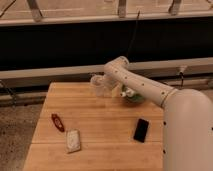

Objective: Pick up the ceramic cup

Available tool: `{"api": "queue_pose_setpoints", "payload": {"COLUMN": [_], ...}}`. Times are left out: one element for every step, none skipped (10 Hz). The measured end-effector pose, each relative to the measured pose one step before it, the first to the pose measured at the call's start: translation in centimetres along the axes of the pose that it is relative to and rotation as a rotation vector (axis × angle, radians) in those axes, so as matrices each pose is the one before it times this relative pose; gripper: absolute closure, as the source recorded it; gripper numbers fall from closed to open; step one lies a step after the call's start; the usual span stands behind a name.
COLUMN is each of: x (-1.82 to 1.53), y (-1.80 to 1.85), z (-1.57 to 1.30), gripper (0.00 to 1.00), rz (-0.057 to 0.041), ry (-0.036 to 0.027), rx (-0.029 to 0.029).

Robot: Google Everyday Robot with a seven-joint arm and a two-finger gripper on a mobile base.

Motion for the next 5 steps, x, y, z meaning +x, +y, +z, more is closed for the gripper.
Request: {"api": "queue_pose_setpoints", "payload": {"x": [-0.099,-0.029,-0.021,-0.090,-0.037], "y": [-0.001,0.027,0.037,0.075,0.135], "z": [0.216,0.168,0.161,0.145,0.083], "gripper": [0.37,0.43,0.51,0.63,0.71], "rz": [-0.00280,-0.00249,-0.00317,-0.00373,-0.00342], "ry": [-0.00116,0.00024,-0.00003,-0.00297,0.00056], "rx": [-0.00016,-0.00023,-0.00006,0.00074,-0.00071]}}
